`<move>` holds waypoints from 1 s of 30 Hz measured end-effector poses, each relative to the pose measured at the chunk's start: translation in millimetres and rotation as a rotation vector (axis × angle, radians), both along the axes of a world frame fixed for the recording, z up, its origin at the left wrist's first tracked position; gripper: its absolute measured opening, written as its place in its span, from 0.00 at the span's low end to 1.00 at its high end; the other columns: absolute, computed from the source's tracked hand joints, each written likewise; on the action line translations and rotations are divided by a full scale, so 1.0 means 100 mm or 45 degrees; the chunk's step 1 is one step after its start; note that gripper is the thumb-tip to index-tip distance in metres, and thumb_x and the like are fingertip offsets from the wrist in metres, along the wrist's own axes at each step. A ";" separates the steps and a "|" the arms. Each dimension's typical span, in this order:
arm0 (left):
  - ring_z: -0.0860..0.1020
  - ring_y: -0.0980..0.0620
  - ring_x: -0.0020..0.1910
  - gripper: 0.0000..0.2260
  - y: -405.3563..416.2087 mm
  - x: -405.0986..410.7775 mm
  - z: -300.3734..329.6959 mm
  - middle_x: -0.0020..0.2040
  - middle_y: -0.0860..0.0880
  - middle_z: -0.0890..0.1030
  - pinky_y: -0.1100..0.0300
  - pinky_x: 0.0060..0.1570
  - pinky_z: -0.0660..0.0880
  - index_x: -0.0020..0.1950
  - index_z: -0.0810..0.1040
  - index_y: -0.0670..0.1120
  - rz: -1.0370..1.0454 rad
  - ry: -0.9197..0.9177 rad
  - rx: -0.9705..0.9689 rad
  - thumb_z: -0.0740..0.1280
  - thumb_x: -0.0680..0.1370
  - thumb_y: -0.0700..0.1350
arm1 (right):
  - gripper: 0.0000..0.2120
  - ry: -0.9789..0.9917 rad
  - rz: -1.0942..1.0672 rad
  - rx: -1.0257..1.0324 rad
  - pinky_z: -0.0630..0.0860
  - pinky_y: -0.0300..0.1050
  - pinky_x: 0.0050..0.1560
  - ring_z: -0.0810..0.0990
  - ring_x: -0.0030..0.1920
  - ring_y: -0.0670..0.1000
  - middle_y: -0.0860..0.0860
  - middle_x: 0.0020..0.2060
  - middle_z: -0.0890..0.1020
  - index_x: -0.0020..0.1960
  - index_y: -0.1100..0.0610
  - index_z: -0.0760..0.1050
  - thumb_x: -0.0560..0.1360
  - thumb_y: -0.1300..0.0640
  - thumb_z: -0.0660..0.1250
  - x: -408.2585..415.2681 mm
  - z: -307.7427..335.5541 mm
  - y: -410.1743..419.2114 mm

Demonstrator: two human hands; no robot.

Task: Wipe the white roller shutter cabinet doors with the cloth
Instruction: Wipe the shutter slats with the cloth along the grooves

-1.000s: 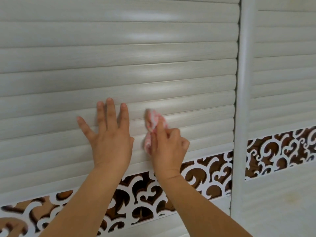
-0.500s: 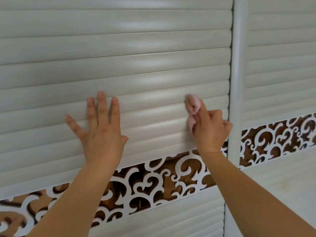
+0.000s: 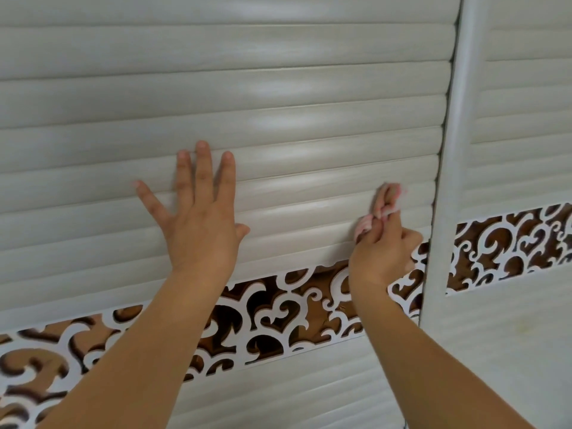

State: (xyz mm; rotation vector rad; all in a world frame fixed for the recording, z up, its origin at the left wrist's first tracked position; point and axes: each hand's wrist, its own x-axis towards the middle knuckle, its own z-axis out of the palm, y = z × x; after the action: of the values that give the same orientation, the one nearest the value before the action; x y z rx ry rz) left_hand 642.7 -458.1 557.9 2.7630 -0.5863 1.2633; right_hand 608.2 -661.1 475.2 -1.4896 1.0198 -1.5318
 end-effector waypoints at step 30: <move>0.34 0.45 0.74 0.39 0.33 -0.02 -0.32 0.74 0.45 0.31 0.31 0.64 0.35 0.73 0.30 0.54 0.039 0.036 0.094 0.61 0.78 0.53 | 0.18 0.307 -0.076 -0.951 0.57 0.47 0.53 0.70 0.57 0.55 0.51 0.54 0.80 0.53 0.50 0.79 0.67 0.65 0.71 0.03 -0.20 0.43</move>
State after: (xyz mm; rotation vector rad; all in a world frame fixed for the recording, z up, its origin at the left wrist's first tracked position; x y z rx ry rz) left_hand 641.2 -425.5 526.1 2.8554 -0.6030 1.2304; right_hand 611.2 -617.8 455.0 -2.2057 0.6361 -1.9262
